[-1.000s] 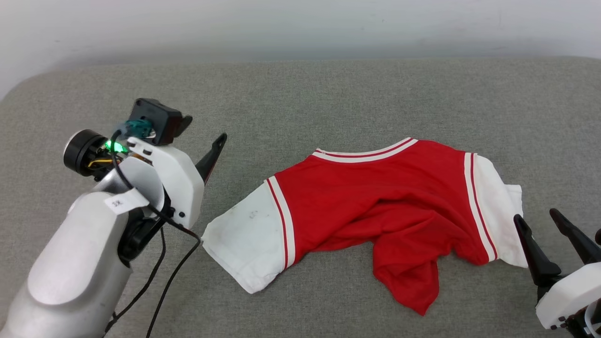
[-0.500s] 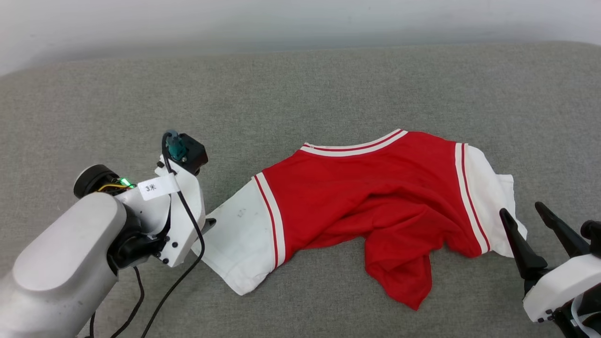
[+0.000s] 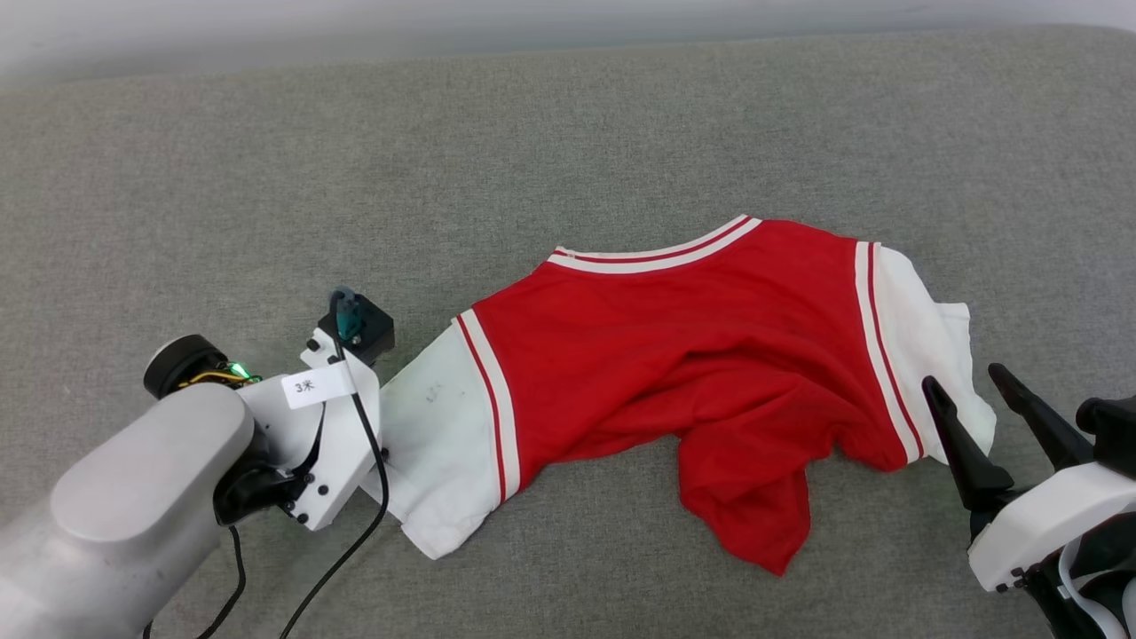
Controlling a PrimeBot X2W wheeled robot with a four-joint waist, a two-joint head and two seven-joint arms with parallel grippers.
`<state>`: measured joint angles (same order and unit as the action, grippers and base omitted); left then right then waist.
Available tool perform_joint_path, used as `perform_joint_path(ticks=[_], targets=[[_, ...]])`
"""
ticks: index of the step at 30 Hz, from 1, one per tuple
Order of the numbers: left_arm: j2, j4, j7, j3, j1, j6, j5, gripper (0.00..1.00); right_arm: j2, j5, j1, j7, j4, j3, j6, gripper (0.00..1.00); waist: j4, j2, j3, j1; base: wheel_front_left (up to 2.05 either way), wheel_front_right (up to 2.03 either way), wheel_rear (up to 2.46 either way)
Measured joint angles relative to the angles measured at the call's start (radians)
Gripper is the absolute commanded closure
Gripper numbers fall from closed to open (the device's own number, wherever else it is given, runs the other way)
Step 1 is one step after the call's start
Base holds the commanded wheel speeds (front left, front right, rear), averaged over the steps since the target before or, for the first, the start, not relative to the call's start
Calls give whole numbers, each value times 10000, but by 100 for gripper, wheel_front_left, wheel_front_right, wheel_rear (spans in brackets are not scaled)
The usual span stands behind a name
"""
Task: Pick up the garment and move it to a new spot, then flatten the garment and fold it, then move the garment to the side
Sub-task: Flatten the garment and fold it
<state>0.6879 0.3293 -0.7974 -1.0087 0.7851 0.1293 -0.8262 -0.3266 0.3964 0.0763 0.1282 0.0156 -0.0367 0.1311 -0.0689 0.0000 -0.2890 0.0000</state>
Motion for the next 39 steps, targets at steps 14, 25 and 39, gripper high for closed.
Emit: perform_joint_path(ticks=[14,25,39], targets=[[907,817,1946,437,1583,-96,136,100,44,71,-59,-107,159,330,0,0,-328,0,-3,1,0,0,0],[895,2859,2846,709,1374,-545,117,100,75,73,-133,-207,188,594,0,0,-774,0,-448,1,0,0,0],[-56,3787,5891,834,1098,-604,405,0,-807,52,557,82,155,794,0,0,-323,0,153,1,0,0,0]])
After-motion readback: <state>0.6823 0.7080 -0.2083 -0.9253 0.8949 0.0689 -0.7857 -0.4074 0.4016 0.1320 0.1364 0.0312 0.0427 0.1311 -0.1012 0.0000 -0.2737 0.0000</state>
